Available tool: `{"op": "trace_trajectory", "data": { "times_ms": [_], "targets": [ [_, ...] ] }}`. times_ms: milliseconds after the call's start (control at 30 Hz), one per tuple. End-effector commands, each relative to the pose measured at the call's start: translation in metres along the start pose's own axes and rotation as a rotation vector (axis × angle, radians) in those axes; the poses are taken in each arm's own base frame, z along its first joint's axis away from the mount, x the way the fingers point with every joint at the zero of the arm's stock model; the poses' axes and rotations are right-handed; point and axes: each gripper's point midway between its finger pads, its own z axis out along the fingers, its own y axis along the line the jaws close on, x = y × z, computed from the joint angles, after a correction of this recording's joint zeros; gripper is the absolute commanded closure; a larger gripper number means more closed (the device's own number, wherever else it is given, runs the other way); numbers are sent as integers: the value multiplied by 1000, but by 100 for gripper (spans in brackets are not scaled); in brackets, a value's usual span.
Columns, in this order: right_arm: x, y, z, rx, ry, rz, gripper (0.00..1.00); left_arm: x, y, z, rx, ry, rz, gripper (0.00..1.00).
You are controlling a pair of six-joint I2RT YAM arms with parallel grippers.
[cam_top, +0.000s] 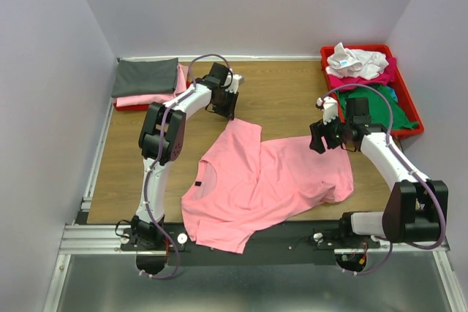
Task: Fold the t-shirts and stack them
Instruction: Flatten the tshirt out
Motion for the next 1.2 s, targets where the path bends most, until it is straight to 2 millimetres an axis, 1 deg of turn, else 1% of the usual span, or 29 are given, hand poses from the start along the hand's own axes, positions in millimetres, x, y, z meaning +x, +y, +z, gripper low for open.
{"op": "trace_trajectory", "data": {
  "times_ms": [0,100,133,167,233,267,300,333,367,400,433,467,500,533,567,633,667,700,767,800,833,867,900,933,967,1000,1033,1100,1167],
  "targets": [
    [0,1,-1,-5,-19,9,23,18,-1,12,1,68,-6,75],
    [0,1,-1,-5,-15,10,23,23,-1,13,-22,79,-6,84],
    [1,0,-1,-1,-15,11,23,25,0,13,-32,84,-8,99],
    [0,0,-1,0,-15,11,23,24,1,10,-38,79,-10,100],
    [1,0,-1,0,-12,10,23,20,5,6,-69,61,-8,100],
    [1,-1,-1,3,-11,7,23,20,8,-3,-91,49,-16,100],
    [1,-2,0,5,-10,6,23,17,15,-8,-129,30,-21,100],
    [1,-3,0,11,-5,-1,23,28,23,-11,-152,45,-39,100],
    [1,-4,0,13,-5,-3,23,22,26,-24,-169,14,-46,100],
    [1,-6,1,14,-3,-7,23,24,31,-30,-187,7,-59,100],
    [1,-7,3,12,5,-8,23,23,46,-38,-227,-16,-83,100],
    [2,-9,5,15,13,-16,23,33,51,-47,-246,-14,-98,100],
    [2,-10,6,16,18,-20,23,37,59,-51,-265,-18,-112,100],
    [2,-12,8,18,22,-24,23,39,71,-57,-285,-33,-135,100],
    [2,-16,12,19,38,-33,23,51,77,-61,-295,-21,-152,100],
    [3,-21,17,19,55,-43,23,57,86,-67,-324,-27,-164,100],
    [3,-24,23,15,73,-46,23,67,94,-69,-343,-12,-178,100],
    [5,-26,26,12,84,-43,23,67,97,-74,-356,-24,-181,100],
    [5,-31,36,2,106,-36,24,67,109,-86,-394,-48,-205,100],
    [4,-32,38,0,110,-33,24,69,120,-92,-439,-55,-217,100],
    [3,-35,41,2,114,-31,24,70,127,-96,-463,-67,-229,100],
    [4,-36,43,4,123,-28,25,75,132,-99,-473,-66,-240,100],
    [1,-41,47,10,127,-25,25,74,140,-109,-496,-87,-253,100],
    [1,-45,48,24,136,-25,25,80,142,-111,-505,-83,-260,100],
    [1,-47,49,30,143,-27,25,77,142,-117,-514,-99,-257,100],
    [-3,-52,49,44,141,-30,25,77,144,-122,-524,-106,-257,100],
    [-1,-55,53,50,156,-28,26,76,146,-125,-542,-113,-258,100],
    [-2,-62,54,73,166,-36,26,79,146,-132,-553,-120,-262,100],
    [-6,-64,54,80,160,-43,26,90,153,-137,-584,-108,-278,100]
  ]
}}
